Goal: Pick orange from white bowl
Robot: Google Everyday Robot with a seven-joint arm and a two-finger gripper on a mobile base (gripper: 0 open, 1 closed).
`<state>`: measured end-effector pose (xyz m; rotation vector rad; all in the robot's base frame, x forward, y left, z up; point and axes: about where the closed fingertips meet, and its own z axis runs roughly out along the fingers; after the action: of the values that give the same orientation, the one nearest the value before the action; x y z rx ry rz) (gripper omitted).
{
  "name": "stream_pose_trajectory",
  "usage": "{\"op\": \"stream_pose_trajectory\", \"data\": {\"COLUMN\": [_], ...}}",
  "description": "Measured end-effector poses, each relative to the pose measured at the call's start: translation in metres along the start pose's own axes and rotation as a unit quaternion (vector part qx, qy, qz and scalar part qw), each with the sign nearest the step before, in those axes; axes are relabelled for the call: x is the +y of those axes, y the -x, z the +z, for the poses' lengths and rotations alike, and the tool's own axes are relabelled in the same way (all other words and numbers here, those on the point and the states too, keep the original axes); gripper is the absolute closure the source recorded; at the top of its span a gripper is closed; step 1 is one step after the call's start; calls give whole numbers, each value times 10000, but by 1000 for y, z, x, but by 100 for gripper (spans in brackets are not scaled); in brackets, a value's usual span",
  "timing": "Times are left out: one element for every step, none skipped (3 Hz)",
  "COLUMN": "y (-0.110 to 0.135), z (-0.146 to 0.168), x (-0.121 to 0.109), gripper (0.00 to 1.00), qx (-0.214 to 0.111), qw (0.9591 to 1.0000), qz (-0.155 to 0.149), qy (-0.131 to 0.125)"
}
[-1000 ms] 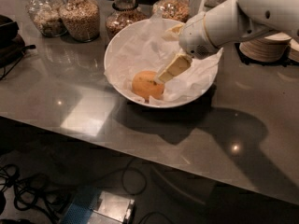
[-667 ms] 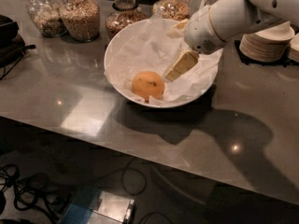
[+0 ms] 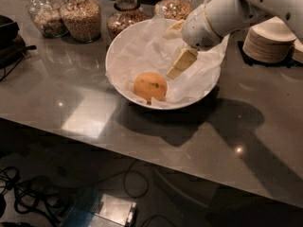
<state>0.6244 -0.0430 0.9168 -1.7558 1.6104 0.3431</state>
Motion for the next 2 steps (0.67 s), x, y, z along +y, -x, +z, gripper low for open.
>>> {"op": "stream_pose_trajectory", "data": {"y": [-1,-1], "z": [2,2], "x": [-2,-2], "gripper": [23,42], "qx": [-22,-23], "qw": [10000,10000], "qz": [-30,-31], "qy": [14,15]}}
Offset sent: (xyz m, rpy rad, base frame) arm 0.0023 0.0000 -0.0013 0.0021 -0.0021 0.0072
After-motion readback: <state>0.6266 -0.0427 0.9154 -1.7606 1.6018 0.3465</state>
